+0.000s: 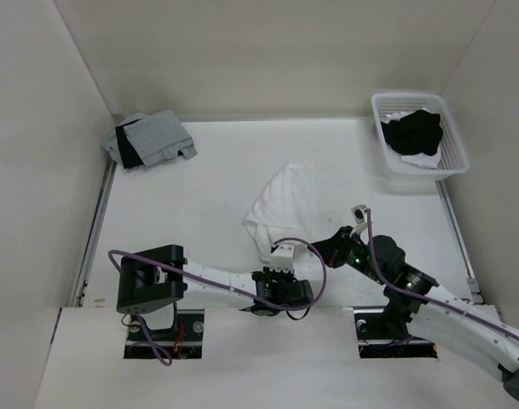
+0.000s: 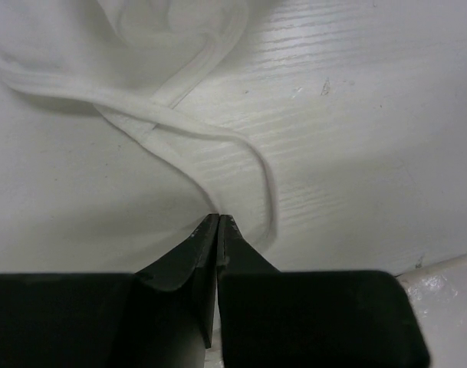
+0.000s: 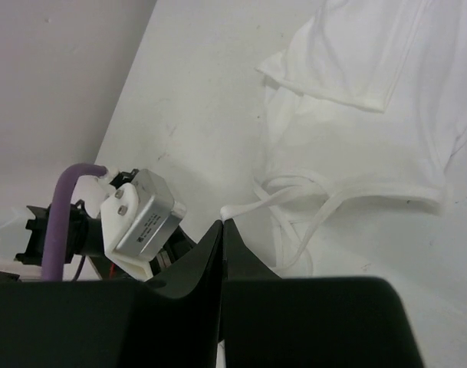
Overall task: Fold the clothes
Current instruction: Flatten the tank top out
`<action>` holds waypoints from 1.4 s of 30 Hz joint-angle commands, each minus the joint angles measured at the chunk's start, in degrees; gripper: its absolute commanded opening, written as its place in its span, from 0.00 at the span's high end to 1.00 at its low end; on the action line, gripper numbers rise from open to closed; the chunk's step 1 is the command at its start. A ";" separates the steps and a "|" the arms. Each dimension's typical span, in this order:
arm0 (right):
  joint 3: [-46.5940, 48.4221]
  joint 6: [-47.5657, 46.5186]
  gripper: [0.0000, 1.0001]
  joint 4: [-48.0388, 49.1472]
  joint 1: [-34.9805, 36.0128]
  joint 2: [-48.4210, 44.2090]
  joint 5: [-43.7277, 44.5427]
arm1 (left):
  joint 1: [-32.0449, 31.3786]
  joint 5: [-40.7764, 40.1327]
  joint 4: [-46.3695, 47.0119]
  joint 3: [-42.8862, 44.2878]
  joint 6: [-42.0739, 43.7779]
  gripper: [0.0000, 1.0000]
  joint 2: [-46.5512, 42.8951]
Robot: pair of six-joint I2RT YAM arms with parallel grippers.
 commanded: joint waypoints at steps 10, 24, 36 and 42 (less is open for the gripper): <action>8.03 -2.22 0.99 2.51 -2.20 0.20 -1.09 | 7.40 -13.08 -34.44 -0.76 0.20 1.00 -48.76; 60.47 -24.16 1.00 -21.83 21.12 8.70 24.00 | -0.91 -35.53 16.87 32.75 75.67 1.00 -49.82; 52.37 -18.94 1.00 -16.76 2.85 19.08 11.61 | 7.05 -33.50 45.08 13.10 90.79 0.98 -47.61; 45.15 -14.00 1.00 -5.52 -12.91 32.51 0.77 | 28.11 -18.09 26.58 3.23 62.62 0.98 -41.13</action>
